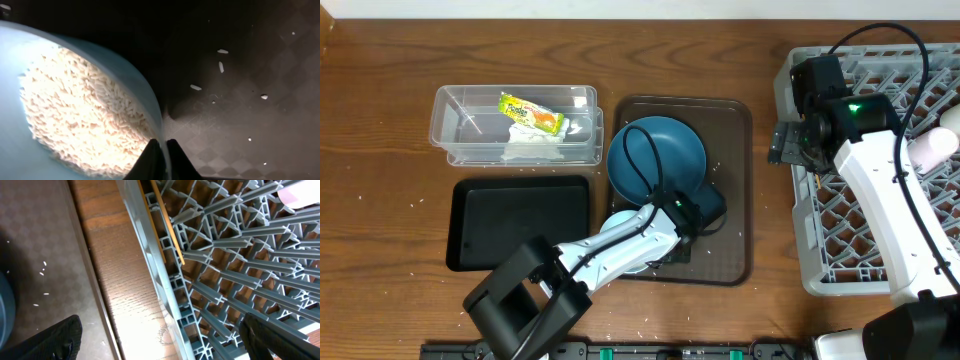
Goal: Sort waste into correct bins and load items into the dishwasher rack
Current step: 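Close the left gripper on the rim of the rice bowl, then lift the rice bowl and carry it left over the black tray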
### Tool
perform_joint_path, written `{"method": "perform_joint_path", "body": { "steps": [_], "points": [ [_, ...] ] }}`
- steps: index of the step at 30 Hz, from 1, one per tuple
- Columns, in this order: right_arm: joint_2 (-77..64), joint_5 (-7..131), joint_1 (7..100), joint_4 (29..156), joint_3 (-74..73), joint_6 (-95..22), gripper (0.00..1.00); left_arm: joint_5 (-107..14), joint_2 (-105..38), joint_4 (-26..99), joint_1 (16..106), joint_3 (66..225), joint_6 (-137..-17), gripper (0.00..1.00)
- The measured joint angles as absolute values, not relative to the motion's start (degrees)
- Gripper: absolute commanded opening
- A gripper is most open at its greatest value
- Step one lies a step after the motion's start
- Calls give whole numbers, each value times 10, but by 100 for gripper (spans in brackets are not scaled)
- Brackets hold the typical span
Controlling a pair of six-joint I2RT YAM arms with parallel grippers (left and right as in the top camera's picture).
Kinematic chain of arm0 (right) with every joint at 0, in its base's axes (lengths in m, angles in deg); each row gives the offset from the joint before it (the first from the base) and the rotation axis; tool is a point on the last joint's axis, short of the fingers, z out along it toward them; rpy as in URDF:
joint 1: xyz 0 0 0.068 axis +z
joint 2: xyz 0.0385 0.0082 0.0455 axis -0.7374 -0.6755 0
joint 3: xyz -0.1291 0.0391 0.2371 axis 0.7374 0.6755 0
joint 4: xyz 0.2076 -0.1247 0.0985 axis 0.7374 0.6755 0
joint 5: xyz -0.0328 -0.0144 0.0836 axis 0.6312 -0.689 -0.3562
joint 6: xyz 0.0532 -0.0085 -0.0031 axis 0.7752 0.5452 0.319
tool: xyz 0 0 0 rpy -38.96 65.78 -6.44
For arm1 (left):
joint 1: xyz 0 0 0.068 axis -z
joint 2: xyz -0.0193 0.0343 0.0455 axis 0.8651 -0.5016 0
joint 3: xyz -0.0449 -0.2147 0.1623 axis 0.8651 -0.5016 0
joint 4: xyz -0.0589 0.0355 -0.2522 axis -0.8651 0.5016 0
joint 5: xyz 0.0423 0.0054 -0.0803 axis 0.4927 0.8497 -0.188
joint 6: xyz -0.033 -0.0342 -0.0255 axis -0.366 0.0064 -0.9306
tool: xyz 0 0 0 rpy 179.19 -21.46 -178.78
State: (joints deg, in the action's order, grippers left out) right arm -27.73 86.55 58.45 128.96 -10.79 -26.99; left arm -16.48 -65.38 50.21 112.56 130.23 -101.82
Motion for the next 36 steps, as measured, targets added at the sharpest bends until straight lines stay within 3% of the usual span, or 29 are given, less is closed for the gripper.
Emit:
{"method": "perform_joint_path", "body": {
  "steps": [19, 36],
  "points": [
    [-277, 866, 584, 1290, -108, -270, 99, -155, -652, 551, 1126, 1319, -1019, 6],
    [-277, 866, 584, 1290, -108, -270, 99, -135, -546, 573, 1120, 1319, -1018, 6]
  ]
}}
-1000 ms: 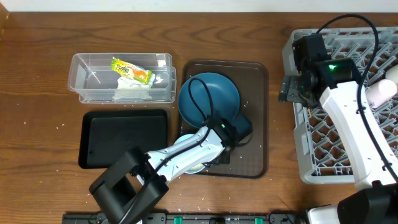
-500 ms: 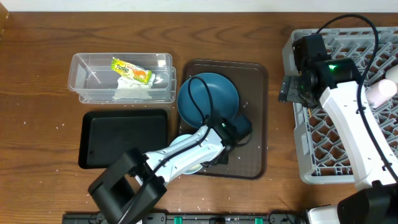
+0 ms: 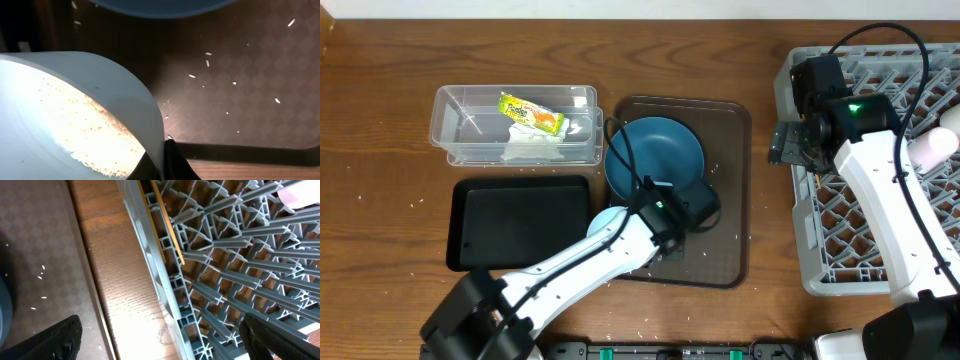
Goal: Sort waste into correct bins and load items into the dishwasher rack
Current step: 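Lift the rice bowl and carry it left over the black tray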
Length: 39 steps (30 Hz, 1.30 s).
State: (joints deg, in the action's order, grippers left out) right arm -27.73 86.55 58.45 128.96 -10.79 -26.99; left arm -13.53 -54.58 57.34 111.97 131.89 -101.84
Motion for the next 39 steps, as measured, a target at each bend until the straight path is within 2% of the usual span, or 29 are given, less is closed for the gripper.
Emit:
{"method": "perform_joint_path", "body": {
  "steps": [8, 18, 26, 39],
  "points": [
    [-277, 866, 584, 1290, -108, -270, 99, -134, -516, 581, 1049, 1319, -988, 6],
    [-277, 866, 584, 1290, -108, -270, 99, -144, -508, 579, 887, 1319, -929, 6],
    [-277, 866, 584, 1289, -108, -270, 99, -280, -507, 546, 735, 1319, -862, 6],
    [-277, 866, 584, 1290, -108, -270, 99, -521, -448, 557, 537, 1319, -767, 6]
  ]
}}
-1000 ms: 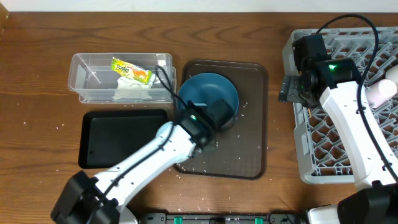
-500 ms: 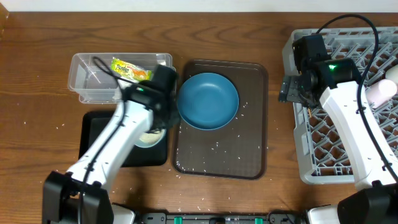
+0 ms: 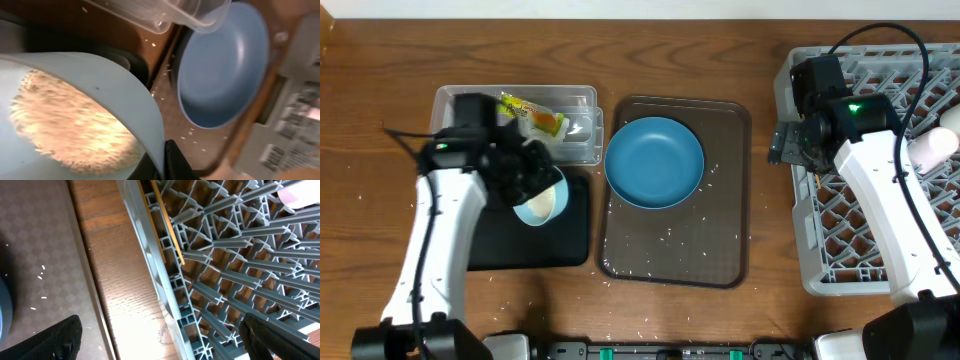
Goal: Sort waste into correct bins and load items into the dishwasher rack
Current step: 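Lift the rice bowl and carry it left over the black tray, then tilt the bowl with the left gripper to pour rice onto the black tray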
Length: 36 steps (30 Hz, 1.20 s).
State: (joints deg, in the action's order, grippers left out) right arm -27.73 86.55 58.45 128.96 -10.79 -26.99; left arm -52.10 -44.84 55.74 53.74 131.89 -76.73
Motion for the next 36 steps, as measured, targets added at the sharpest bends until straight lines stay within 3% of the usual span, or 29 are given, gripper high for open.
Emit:
{"method": "perform_joint_path", "body": {
  "steps": [36],
  "points": [
    [-277, 866, 584, 1290, -108, -270, 99, -679, -448, 560, 439, 1273, -730, 6]
  ]
}}
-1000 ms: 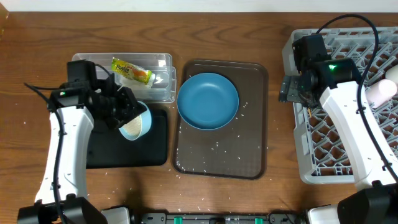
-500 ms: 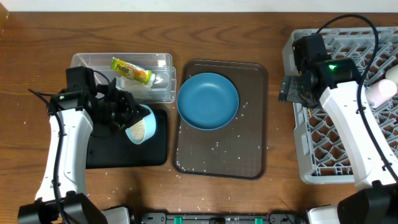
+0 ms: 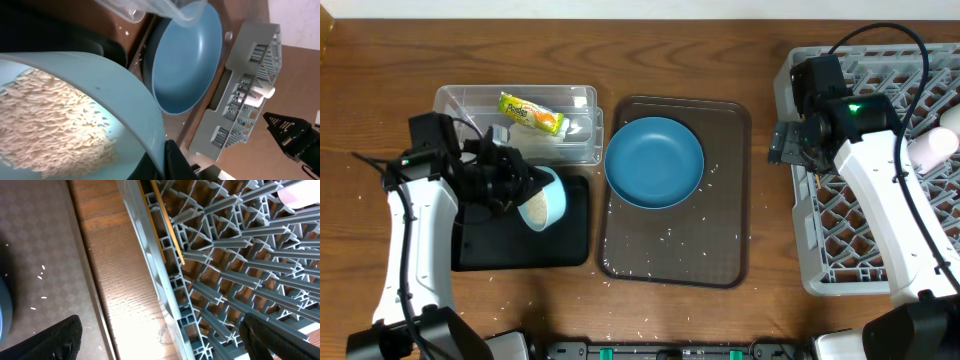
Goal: Sort waste into correct bins and load items into the dishwasher rack
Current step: 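Tilt the bowl with the left gripper to pour rice onto the black tray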
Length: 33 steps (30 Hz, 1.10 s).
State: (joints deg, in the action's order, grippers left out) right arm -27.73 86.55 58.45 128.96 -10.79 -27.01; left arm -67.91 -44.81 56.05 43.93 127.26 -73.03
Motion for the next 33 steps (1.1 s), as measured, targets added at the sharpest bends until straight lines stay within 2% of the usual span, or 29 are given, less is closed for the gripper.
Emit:
{"method": "perform_joint_path", "body": {
  "steps": [8, 14, 23, 33],
  "points": [
    [-277, 866, 584, 1290, -108, -270, 99, -688, -448, 548, 439, 1240, -730, 6],
    [-277, 866, 584, 1290, -108, -270, 99, -764, -450, 485, 438, 1240, -727, 6],
    [-277, 866, 584, 1290, -108, -270, 99, -803, -472, 487, 435, 1240, -726, 6],
    [-277, 866, 584, 1289, -108, -270, 99, -831, -475, 491, 356, 1221, -718, 6]
  ]
}}
